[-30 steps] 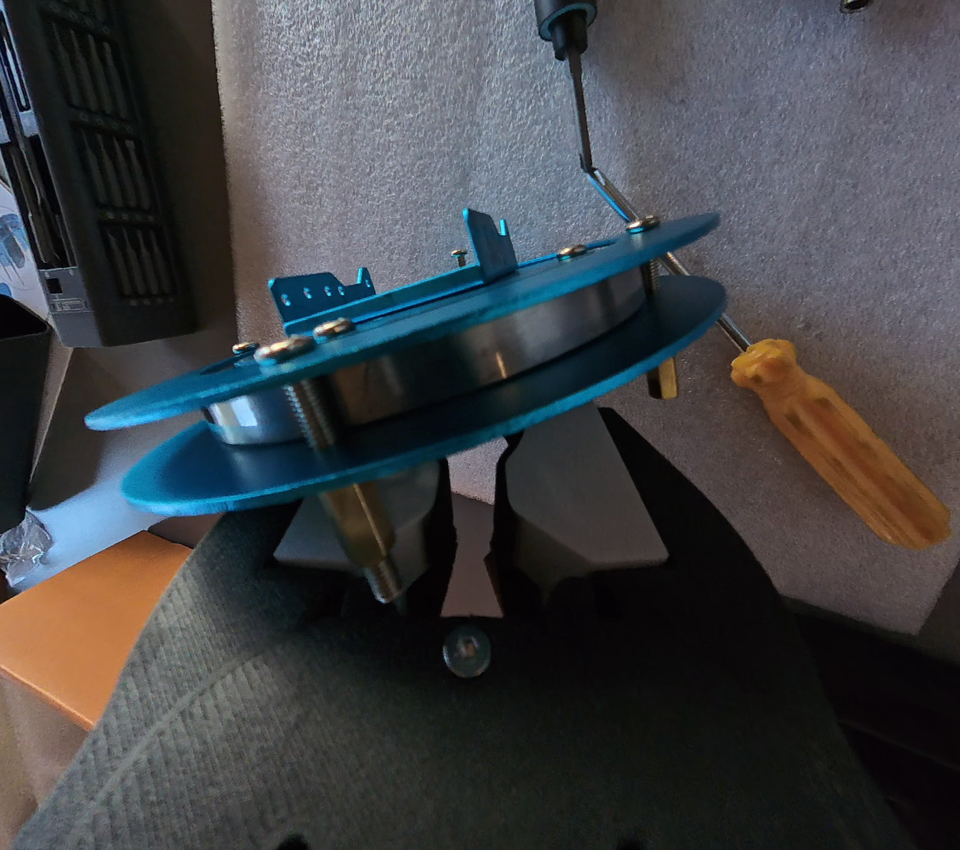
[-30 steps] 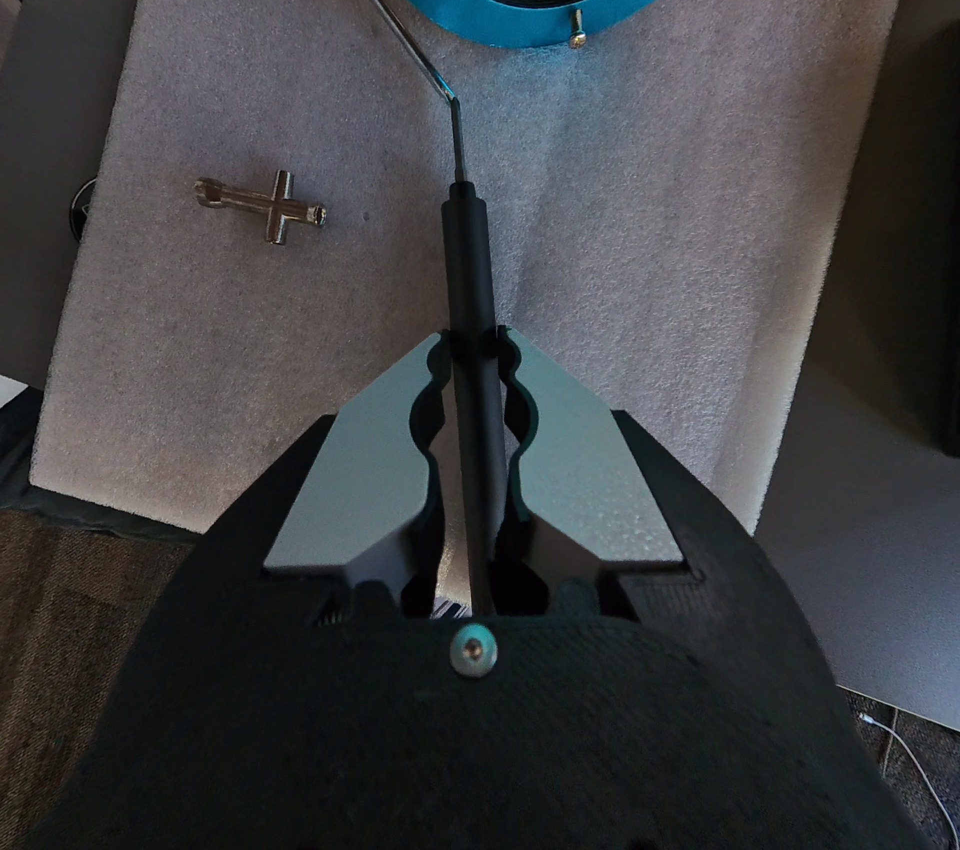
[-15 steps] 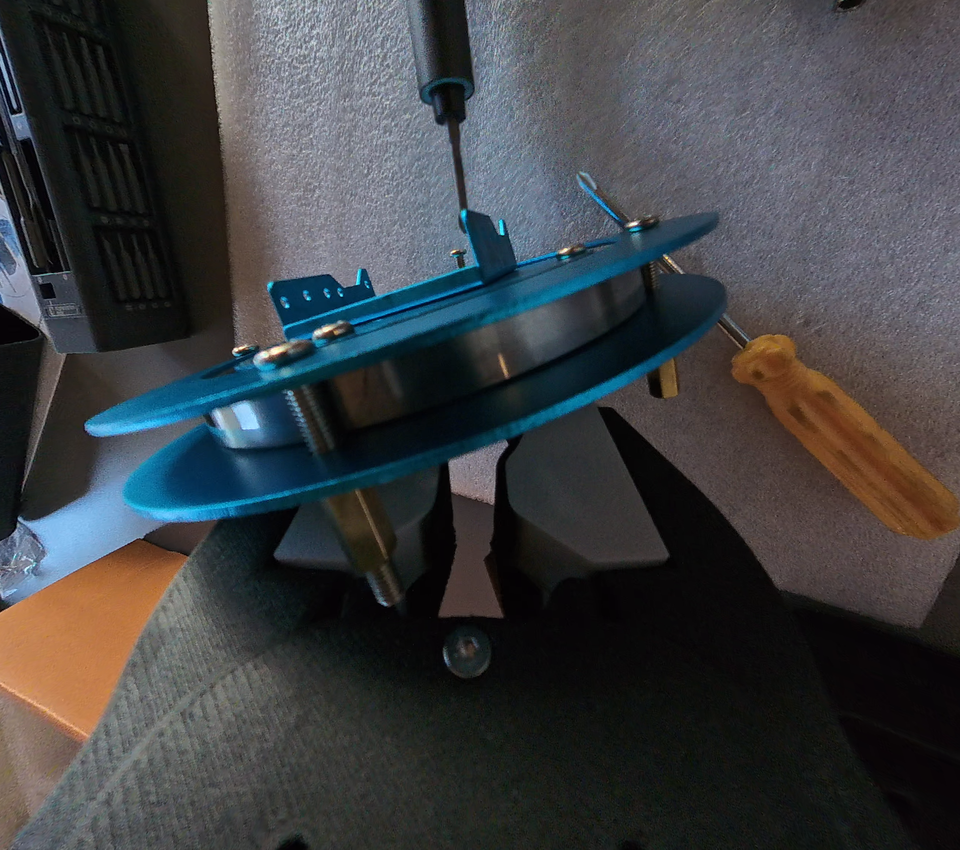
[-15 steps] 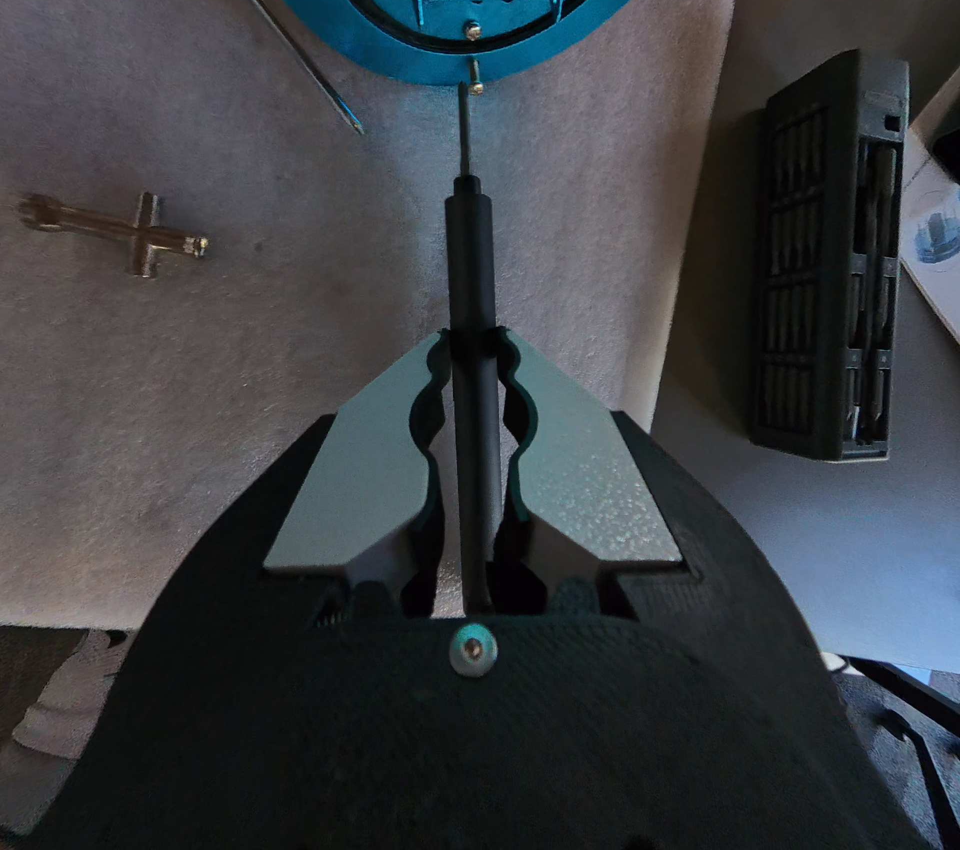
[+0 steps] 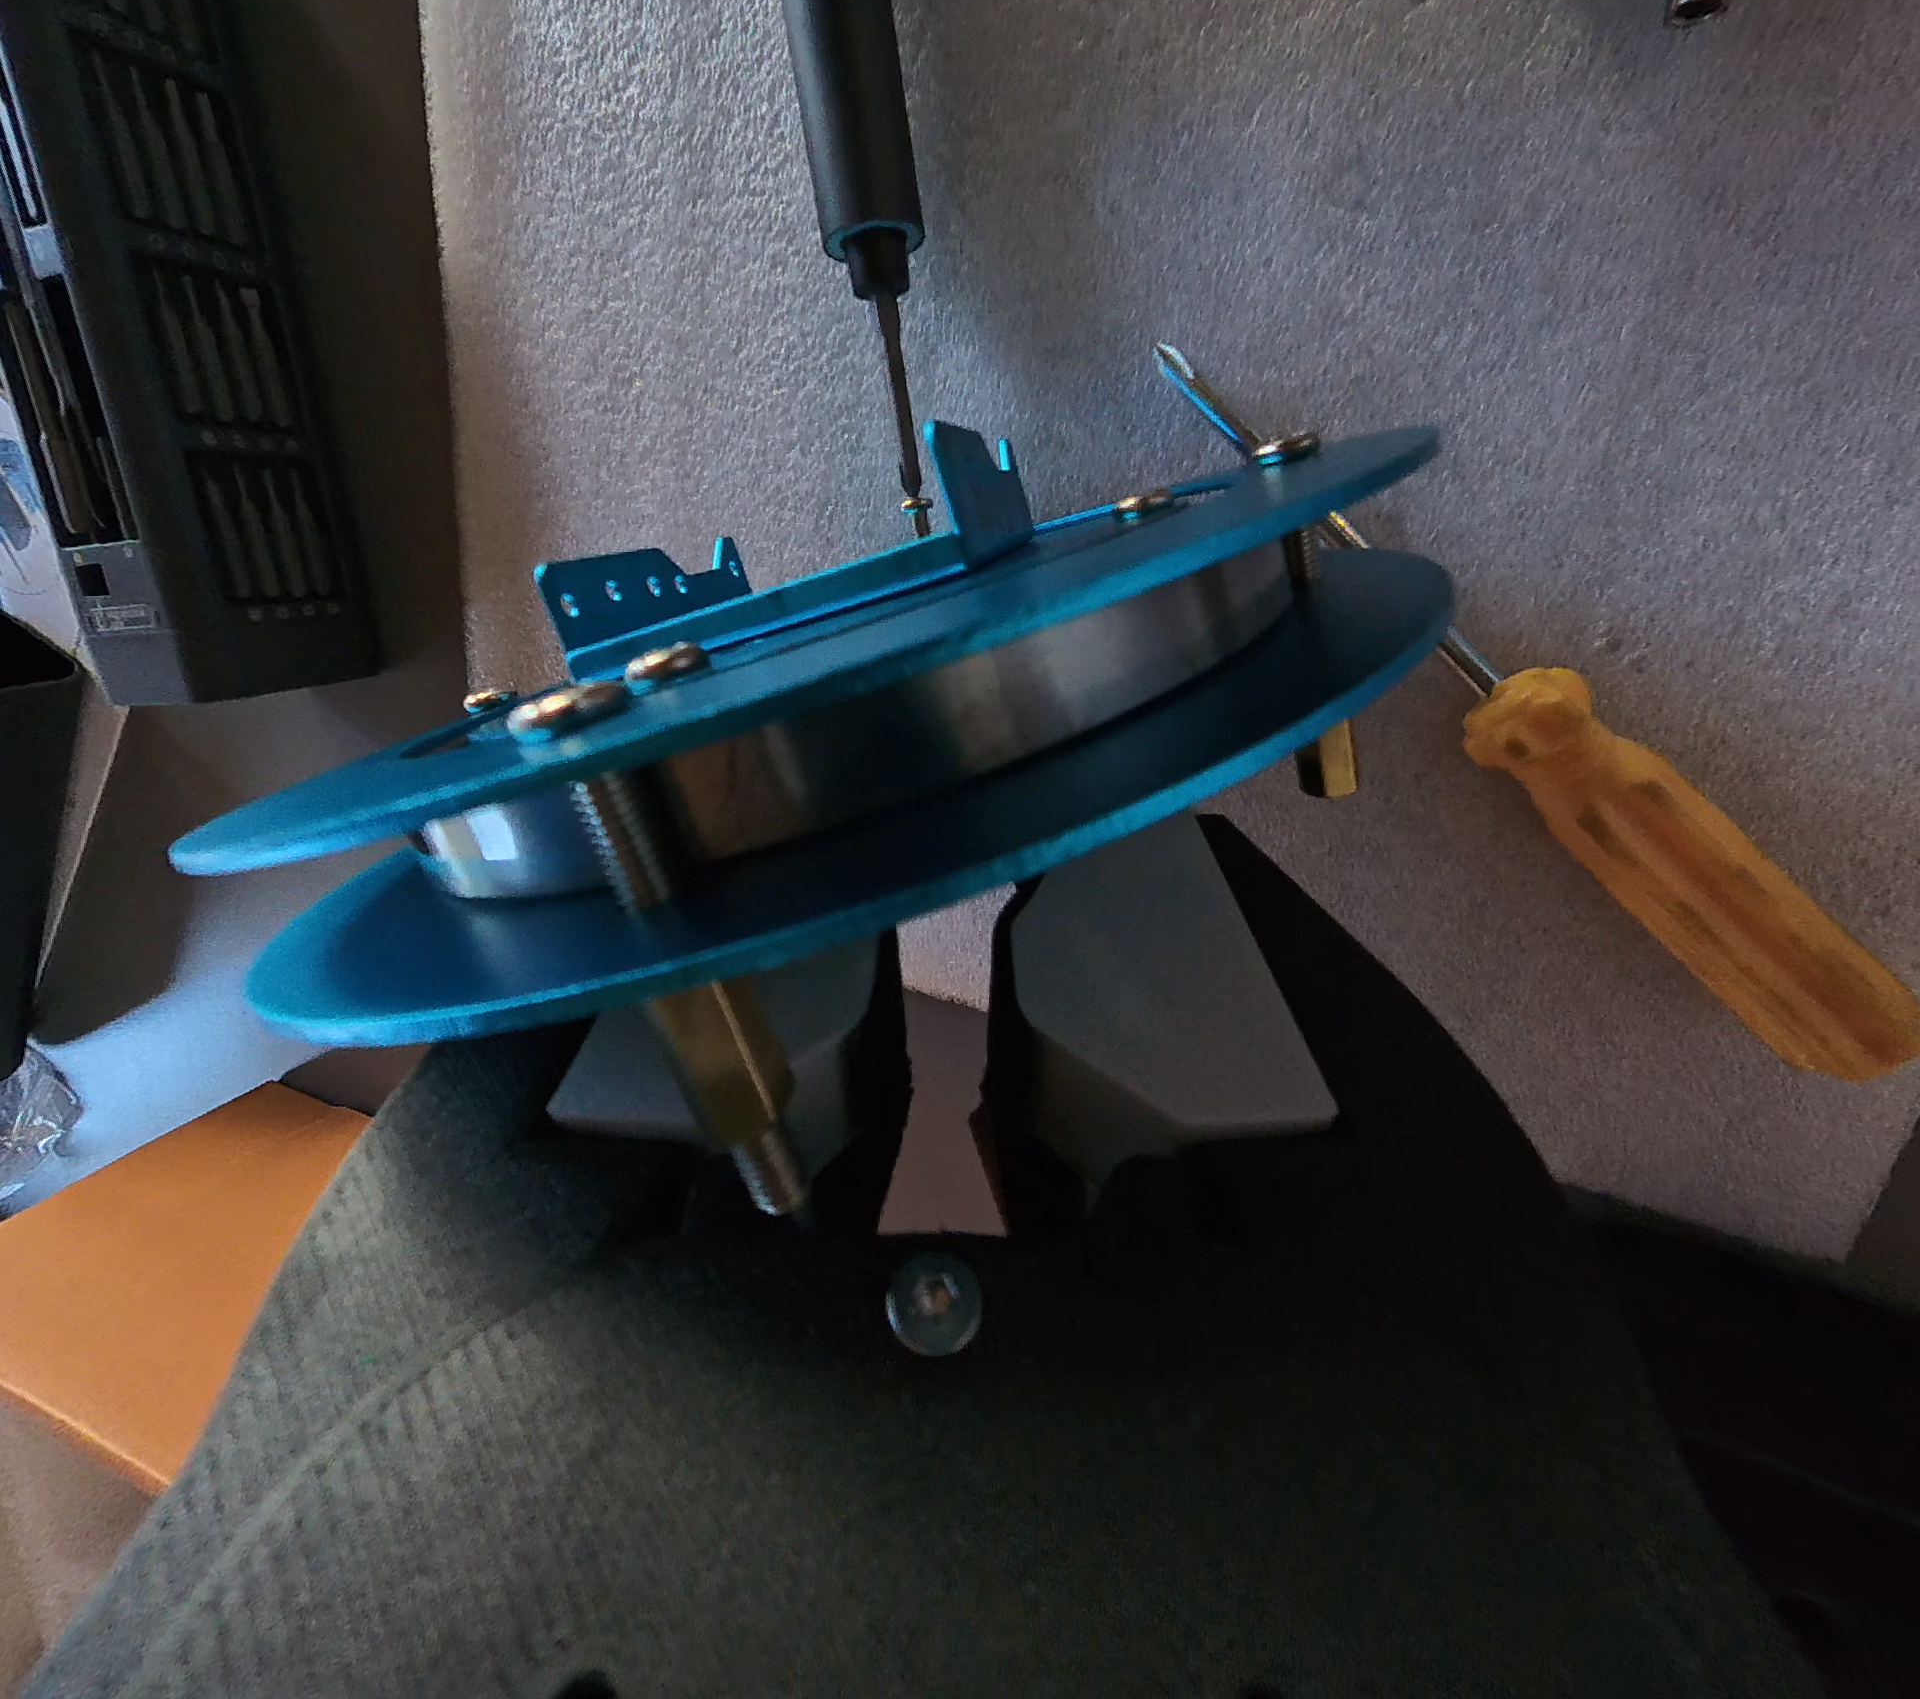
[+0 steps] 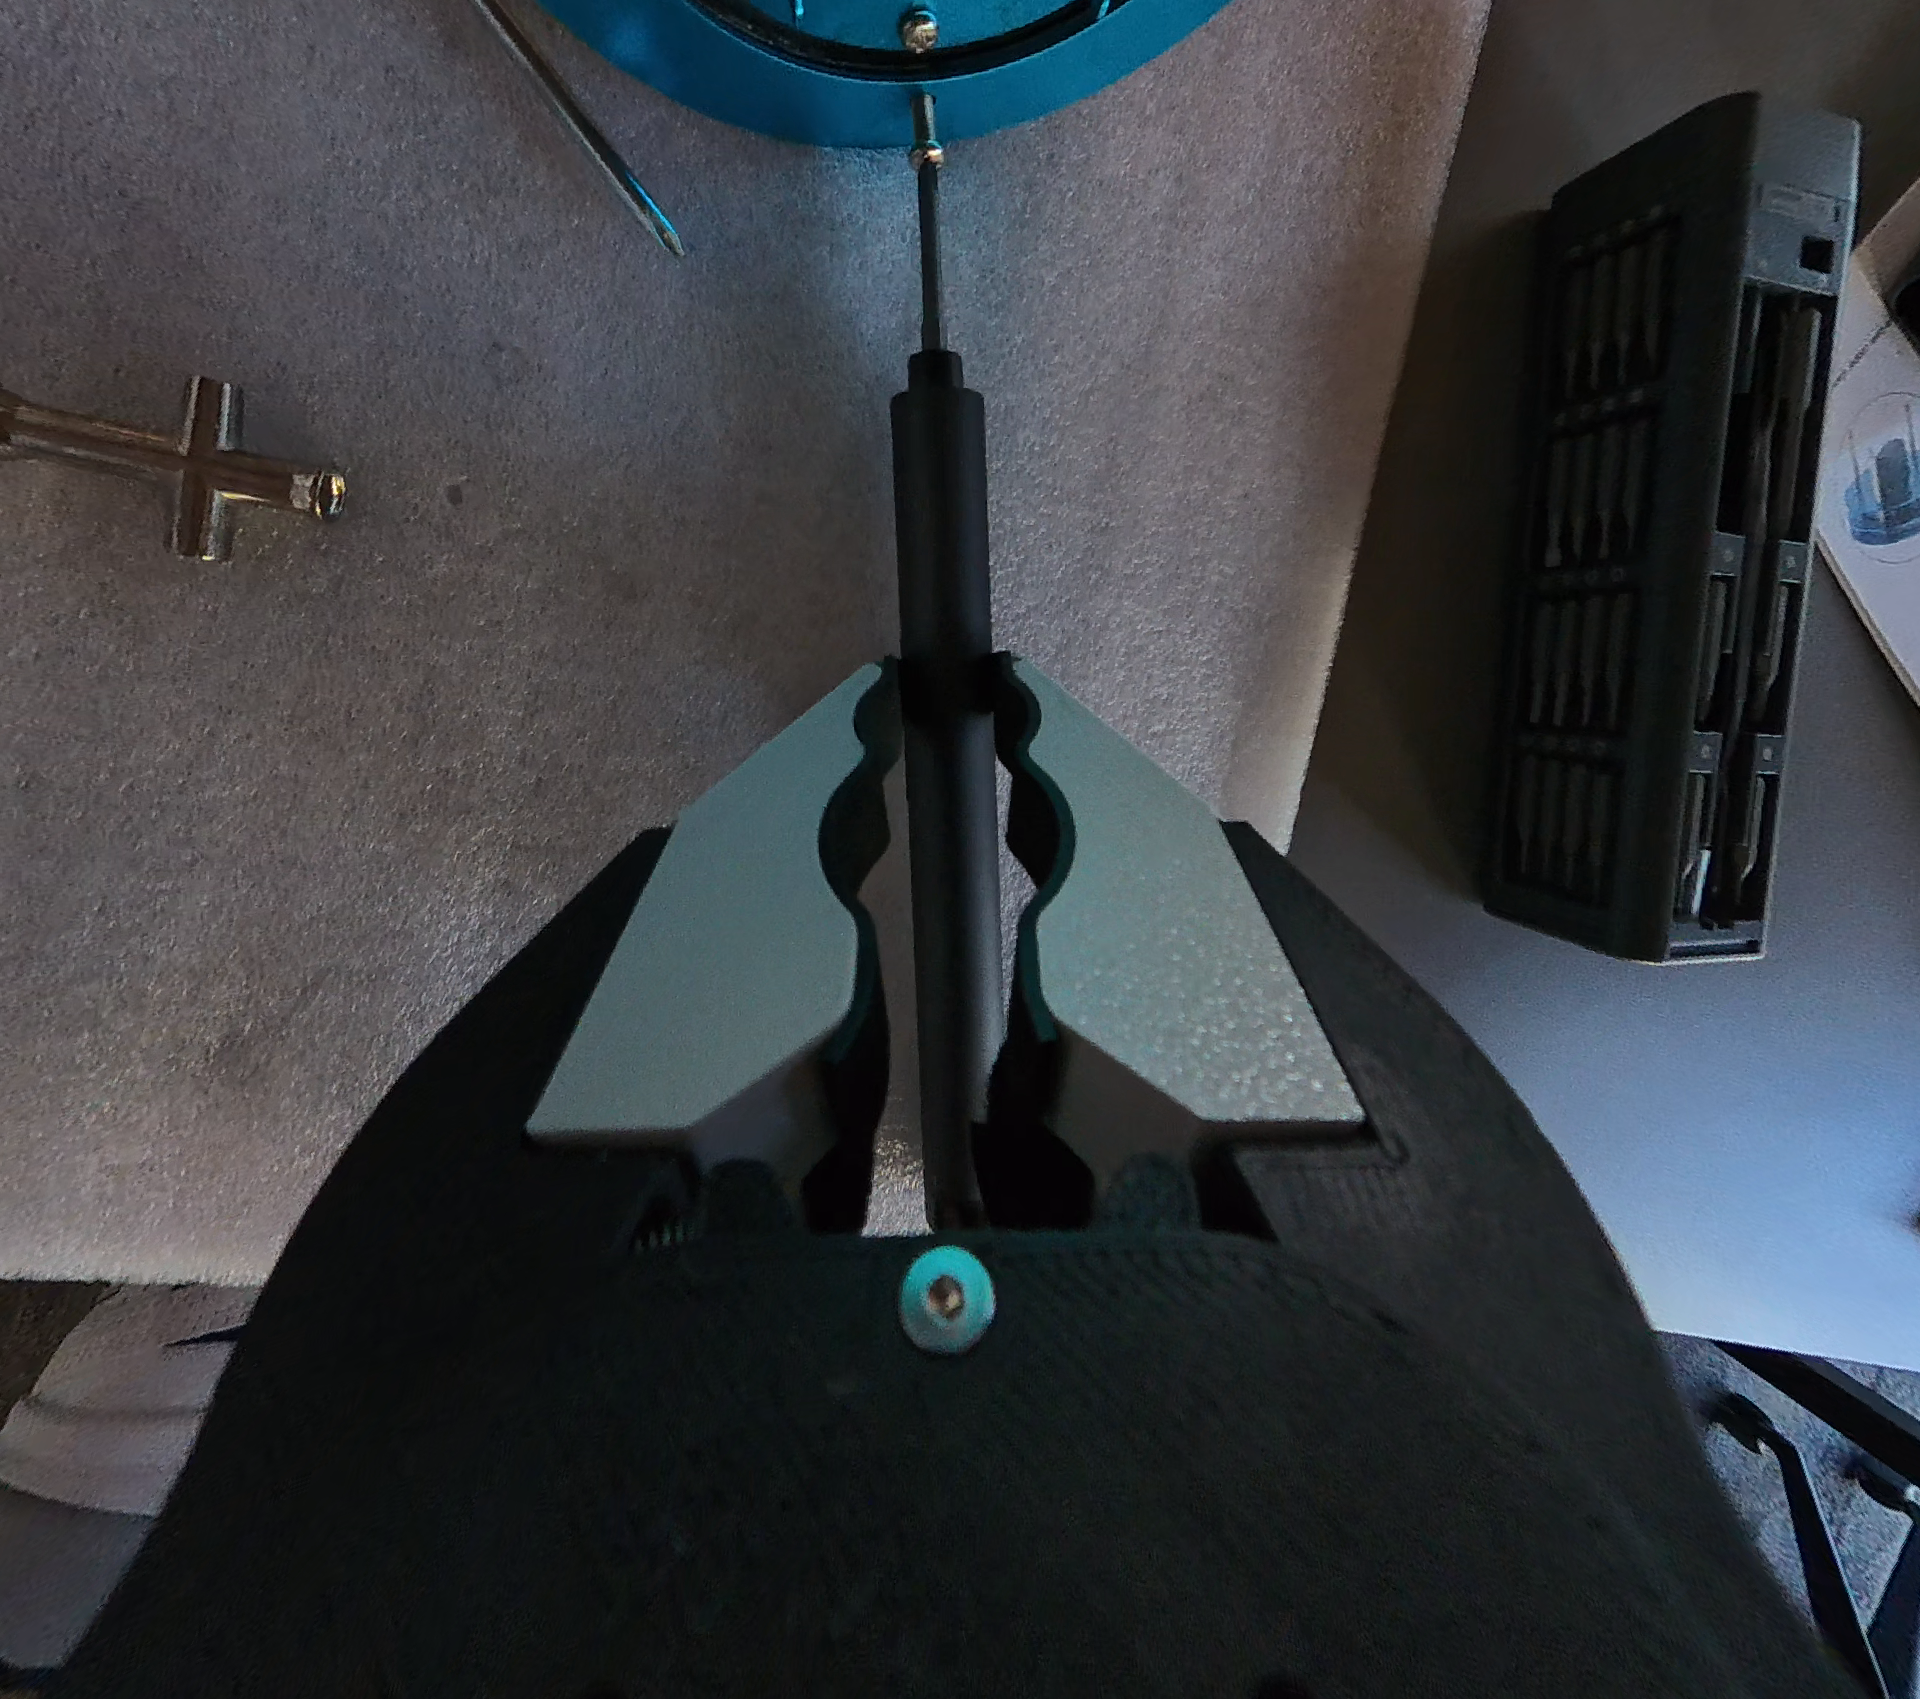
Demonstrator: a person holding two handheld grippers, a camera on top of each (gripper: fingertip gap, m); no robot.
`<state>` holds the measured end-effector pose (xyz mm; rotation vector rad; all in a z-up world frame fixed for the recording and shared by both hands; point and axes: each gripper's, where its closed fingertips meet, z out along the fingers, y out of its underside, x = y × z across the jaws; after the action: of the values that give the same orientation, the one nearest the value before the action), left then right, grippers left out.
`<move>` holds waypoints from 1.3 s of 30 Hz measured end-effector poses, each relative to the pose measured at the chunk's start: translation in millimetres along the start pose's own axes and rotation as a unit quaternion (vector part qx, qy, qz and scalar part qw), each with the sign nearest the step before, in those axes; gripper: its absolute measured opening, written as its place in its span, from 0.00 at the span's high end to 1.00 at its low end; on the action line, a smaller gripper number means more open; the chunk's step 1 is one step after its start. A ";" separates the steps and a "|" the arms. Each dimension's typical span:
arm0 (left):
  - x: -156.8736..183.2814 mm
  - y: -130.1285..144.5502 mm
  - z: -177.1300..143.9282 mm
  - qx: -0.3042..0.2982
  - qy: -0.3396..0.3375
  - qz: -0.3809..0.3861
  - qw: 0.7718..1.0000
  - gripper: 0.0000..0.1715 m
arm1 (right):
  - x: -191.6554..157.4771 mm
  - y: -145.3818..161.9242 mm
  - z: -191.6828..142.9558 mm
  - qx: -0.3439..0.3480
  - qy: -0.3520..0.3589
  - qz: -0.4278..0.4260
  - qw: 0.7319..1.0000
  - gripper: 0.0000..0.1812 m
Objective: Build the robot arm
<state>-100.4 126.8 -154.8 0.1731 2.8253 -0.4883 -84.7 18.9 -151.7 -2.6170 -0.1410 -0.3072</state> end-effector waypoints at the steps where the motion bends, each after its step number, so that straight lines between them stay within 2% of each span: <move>1: 0.1 0.0 0.0 0.001 0.000 0.000 1.000 0.98 | 0.0 0.0 0.1 -0.002 -0.001 0.000 1.000 0.91; 19: 0.1 -0.2 -0.1 0.006 -0.003 0.006 1.000 0.98 | 0.4 0.2 1.4 -0.042 -0.008 -0.001 0.999 0.91; 39: -0.2 -0.1 0.1 0.001 0.004 0.014 1.000 0.98 | 1.0 -1.8 1.3 -0.044 0.004 -0.009 0.999 0.92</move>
<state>-100.2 126.7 -154.8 0.2149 2.8259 -0.4858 -83.8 21.2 -151.7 -2.7026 -0.1513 -0.3361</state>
